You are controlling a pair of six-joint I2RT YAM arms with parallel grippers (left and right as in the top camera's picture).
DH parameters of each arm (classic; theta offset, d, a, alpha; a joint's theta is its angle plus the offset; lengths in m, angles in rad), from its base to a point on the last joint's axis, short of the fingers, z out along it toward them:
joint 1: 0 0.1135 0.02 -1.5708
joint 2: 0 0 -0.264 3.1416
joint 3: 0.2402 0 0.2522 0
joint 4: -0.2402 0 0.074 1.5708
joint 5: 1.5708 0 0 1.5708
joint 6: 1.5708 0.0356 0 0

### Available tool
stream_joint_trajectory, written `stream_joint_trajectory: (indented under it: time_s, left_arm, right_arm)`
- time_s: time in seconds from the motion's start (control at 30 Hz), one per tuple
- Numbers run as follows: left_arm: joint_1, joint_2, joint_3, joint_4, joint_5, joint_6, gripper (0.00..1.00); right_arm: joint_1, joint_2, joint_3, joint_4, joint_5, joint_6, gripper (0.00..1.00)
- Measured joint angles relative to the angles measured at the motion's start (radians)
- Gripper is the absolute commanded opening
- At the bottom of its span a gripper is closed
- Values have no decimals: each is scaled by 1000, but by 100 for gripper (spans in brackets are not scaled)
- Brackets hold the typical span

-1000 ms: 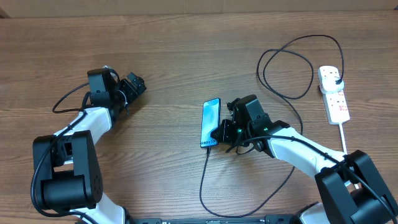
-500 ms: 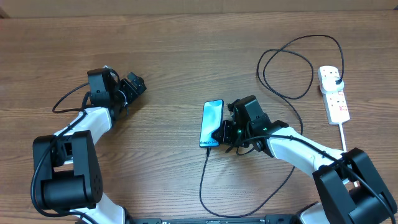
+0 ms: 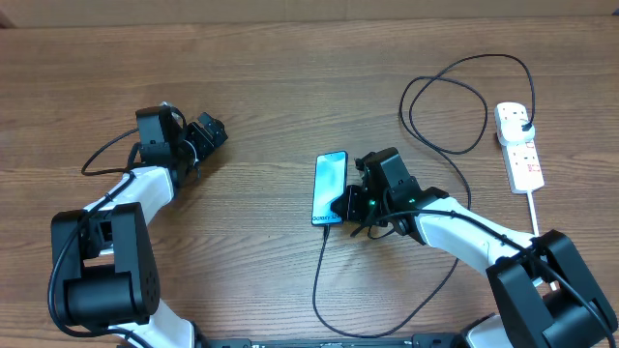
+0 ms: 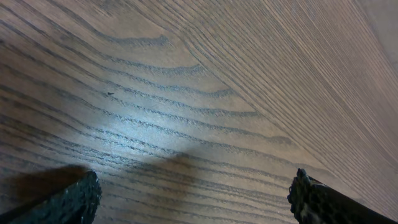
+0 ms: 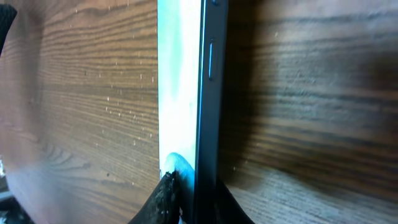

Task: Plug charger to phone and switch on socket
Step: 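Lower the phone with the right gripper and lay it flat on the table, then open the right gripper and release the phone lying face up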

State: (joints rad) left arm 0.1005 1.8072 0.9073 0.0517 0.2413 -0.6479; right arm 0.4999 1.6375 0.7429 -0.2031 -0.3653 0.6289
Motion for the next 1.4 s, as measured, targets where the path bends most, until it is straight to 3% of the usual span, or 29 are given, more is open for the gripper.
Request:
stream_joint_trajectory:
  time_s: [0.37, 0.47, 1.3, 1.4]
  left_arm:
    - [0, 0, 0, 0, 0, 0, 100]
    - [0, 0, 0, 0, 0, 0, 100]
    - [0, 0, 0, 0, 0, 0, 99]
    - [0, 0, 0, 0, 0, 0, 99]
  right_arm:
    - [0, 0, 0, -3, 18, 0, 15]
    - [2, 0, 0, -12, 34, 0, 20]
    - [5, 2, 0, -21, 66, -1, 21]
    - [5, 2, 0, -23, 72, 0, 25]
